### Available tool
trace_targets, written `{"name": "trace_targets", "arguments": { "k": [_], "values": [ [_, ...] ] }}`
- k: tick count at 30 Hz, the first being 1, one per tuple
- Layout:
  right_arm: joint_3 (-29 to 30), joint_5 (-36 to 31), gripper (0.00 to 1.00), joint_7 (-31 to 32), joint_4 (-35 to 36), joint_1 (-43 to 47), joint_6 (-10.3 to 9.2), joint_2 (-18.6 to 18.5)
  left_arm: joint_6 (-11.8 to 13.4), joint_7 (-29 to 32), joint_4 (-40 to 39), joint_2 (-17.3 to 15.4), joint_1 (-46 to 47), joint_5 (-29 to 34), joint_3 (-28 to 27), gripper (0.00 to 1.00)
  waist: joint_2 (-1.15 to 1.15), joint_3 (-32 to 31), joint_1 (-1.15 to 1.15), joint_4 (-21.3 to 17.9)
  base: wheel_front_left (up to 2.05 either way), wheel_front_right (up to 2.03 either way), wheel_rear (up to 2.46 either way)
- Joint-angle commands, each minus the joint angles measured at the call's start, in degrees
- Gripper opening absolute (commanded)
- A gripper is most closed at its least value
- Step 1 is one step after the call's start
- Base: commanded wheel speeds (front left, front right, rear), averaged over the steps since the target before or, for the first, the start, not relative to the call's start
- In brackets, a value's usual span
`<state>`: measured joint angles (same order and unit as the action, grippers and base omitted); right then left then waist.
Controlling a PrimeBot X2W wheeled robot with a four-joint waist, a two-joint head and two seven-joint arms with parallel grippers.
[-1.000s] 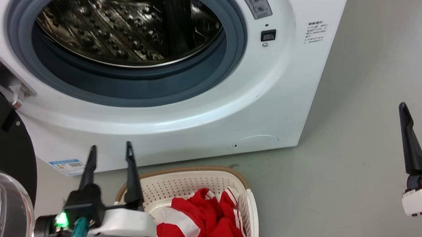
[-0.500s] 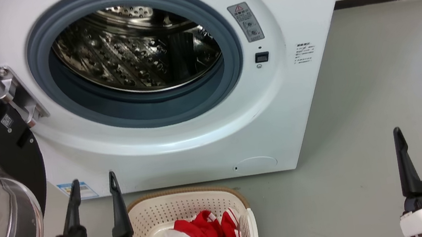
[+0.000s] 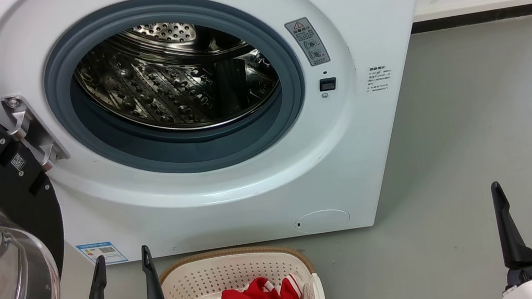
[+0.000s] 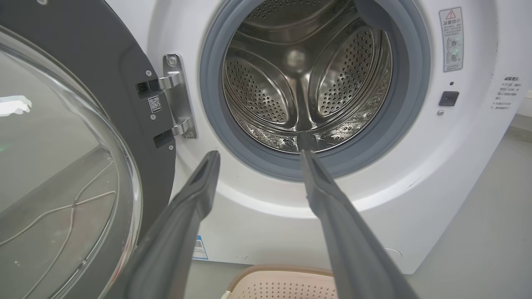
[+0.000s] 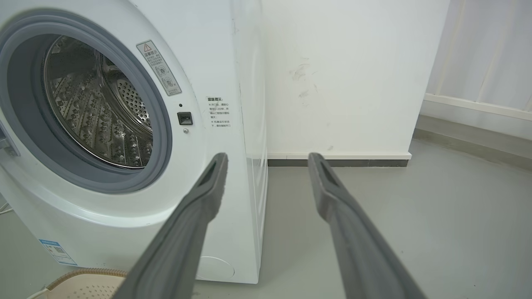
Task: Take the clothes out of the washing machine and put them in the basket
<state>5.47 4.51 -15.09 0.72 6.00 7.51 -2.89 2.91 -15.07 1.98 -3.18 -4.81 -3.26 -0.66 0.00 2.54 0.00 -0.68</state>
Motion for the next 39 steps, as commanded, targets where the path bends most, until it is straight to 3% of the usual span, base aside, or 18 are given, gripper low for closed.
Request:
{"name": "trace_targets", "arguments": {
  "k": [1,12,13,18,39],
  "values": [
    [0.0,0.1,1.0,-0.1,-0.1,0.5,-0.04,0.0,-0.2,-0.2,0.1,0.1,-0.6,0.3,-0.2,1.0,0.0,0.0,0.0,0.0,0.0,0.0,0.0],
    [-0.1,0.2,1.0,-0.1,-0.2,0.5,-0.04,0.0,-0.4,-0.2,1.0,0.3,-0.1,0.4,-0.7,1.0,0.0,-0.3,0.0,0.1,0.0,0.0,0.0],
    [-0.1,0.3,0.0,-0.1,-0.2,0.5,-0.04,0.0,-0.4,-0.2,0.9,0.3,-0.1,0.4,-0.8,0.0,0.0,-0.4,0.0,0.1,0.0,0.0,0.0],
    [-0.4,0.5,0.0,0.3,-2.5,0.2,0.01,0.2,-0.3,0.5,3.5,0.3,-0.9,-0.4,-0.5,0.0,0.0,-0.4,0.01,0.1,0.0,0.0,0.0],
    [-1.3,25.1,0.0,5.0,-5.6,-3.3,0.0,-0.9,-3.0,6.2,5.8,0.3,2.5,-24.2,-2.0,0.0,0.0,-0.7,0.01,0.2,0.0,0.0,0.0]
  ]
}}
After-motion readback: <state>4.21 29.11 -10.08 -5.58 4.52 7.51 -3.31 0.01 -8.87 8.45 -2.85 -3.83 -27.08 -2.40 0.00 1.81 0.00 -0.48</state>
